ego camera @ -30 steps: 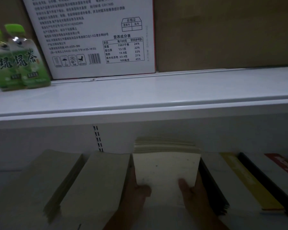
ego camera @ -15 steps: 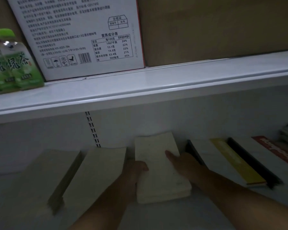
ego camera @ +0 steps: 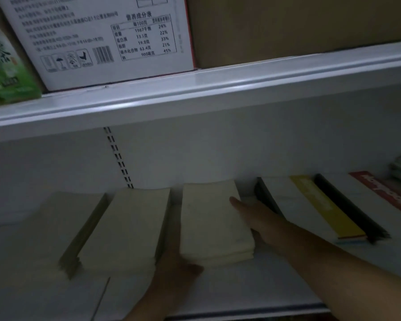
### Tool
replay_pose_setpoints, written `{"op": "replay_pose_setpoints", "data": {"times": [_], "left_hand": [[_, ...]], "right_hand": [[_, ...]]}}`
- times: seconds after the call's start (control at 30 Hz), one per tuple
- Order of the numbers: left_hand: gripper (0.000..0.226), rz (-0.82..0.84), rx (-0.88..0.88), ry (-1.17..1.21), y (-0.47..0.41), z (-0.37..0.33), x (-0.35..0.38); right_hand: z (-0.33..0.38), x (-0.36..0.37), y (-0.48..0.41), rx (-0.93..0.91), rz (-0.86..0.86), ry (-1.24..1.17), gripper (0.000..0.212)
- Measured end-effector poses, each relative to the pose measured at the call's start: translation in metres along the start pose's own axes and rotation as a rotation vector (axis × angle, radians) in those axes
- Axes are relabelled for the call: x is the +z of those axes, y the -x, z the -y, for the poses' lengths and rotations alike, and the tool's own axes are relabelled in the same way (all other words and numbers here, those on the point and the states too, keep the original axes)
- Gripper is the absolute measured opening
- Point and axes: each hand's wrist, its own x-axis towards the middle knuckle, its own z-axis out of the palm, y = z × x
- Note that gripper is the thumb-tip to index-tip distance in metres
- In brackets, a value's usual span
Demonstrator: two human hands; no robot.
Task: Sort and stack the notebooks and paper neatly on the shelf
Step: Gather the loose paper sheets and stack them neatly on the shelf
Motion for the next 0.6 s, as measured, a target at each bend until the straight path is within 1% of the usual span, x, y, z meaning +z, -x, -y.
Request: {"op": "replay_pose_setpoints", "data": {"times": [0.07, 0.13, 0.17, 0.27, 0.37, 0.4, 0.43, 0.53, 0.6], "left_hand": [[0.09, 0.008, -0.067, 0.077, 0.002, 0.001, -0.002], [0.085, 0.029, -0.094, 0.05, 0.002, 0.002, -0.002], [0.082, 0.035, -0.095, 0.044, 0.001, 0.004, -0.002], [0.074, 0.077, -0.111, 0.03, -0.001, 0.0, -0.006], [0.076, 0.107, -0.116, 0.001, -0.002, -0.003, -0.006], [0.076, 0.099, -0.115, 0.003, -0.001, -0.005, -0.007], [0.077, 0.086, -0.112, 0.008, 0.0, -0.004, -0.006], [0.079, 0.052, -0.096, 0.062, 0.004, 0.003, -0.002], [0.077, 0.028, -0.089, 0.101, 0.007, 0.008, 0.0]], "right_hand": [[-0.004, -0.005, 0.006, -0.071, -0.008, 0.044, 0.06], [-0.015, -0.004, 0.009, -0.096, 0.026, -0.016, 0.04], [-0.021, 0.0, 0.009, -0.126, 0.033, -0.044, 0.037], [-0.035, 0.012, 0.003, -0.209, -0.013, -0.05, 0.045], [-0.039, 0.016, 0.005, -0.256, -0.027, -0.099, 0.052], [-0.04, 0.016, 0.006, -0.27, -0.023, -0.115, 0.05], [-0.041, 0.015, 0.01, -0.292, -0.02, -0.135, 0.045], [-0.042, 0.011, 0.018, -0.338, -0.026, -0.22, 0.021], [-0.044, 0.009, 0.022, -0.366, -0.015, -0.278, 0.017]]}}
